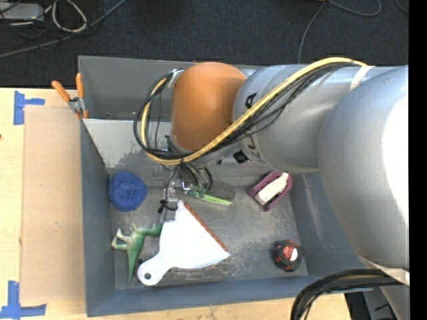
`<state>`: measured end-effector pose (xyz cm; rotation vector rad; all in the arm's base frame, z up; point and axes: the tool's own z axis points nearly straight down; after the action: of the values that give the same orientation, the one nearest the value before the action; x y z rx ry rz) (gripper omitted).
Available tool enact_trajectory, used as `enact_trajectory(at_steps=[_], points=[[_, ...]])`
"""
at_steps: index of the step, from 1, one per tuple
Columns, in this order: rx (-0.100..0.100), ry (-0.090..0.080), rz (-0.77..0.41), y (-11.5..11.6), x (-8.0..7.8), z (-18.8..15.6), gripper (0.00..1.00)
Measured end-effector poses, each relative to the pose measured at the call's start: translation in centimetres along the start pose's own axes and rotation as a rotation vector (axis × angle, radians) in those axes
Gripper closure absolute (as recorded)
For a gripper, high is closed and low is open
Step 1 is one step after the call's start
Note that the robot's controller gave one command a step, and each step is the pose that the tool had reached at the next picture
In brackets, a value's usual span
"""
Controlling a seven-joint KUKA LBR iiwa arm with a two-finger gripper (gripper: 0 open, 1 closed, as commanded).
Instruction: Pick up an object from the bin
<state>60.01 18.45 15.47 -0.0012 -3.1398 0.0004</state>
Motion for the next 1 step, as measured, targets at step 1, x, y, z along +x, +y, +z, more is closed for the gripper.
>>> enact_trajectory(at_steps=[1], points=[[0.000,0.002,-0.396,-0.55,4.09,6.87,0.00]])
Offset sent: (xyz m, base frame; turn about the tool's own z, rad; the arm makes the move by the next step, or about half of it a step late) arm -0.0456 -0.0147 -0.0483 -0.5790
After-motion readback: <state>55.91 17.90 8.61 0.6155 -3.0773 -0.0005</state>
